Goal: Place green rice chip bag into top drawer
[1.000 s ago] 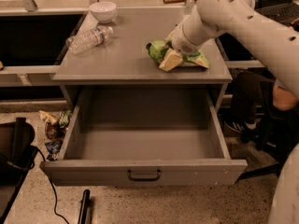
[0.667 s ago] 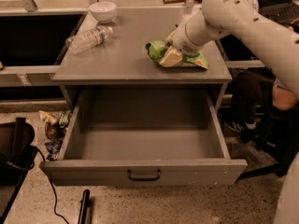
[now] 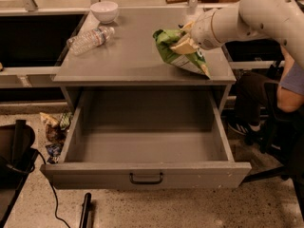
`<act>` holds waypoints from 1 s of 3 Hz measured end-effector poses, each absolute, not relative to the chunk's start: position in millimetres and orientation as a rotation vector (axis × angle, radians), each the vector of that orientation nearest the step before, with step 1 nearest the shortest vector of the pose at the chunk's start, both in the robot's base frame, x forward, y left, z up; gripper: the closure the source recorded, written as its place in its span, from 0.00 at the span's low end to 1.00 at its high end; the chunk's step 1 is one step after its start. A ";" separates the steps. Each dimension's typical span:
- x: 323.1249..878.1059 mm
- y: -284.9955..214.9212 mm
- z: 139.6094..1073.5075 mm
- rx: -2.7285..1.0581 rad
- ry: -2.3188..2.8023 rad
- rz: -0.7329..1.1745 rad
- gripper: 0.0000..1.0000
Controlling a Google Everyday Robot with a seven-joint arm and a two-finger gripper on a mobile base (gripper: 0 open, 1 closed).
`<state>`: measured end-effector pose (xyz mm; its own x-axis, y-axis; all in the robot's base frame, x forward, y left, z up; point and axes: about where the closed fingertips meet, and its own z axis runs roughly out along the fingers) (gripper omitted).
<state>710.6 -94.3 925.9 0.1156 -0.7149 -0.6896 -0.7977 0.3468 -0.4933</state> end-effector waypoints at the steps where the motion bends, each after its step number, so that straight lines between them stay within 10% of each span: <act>1: 710.6 -93.6 925.5 -1.389 1.616 0.108 1.00; 3: 639.7 -32.3 966.9 -1.556 1.379 0.175 1.00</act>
Offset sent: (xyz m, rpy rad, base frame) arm -0.0777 0.0732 0.0699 0.0750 -0.1639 0.2956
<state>639.7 -32.3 966.9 0.3374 -0.6629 -0.6683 -0.8087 0.1592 -0.5663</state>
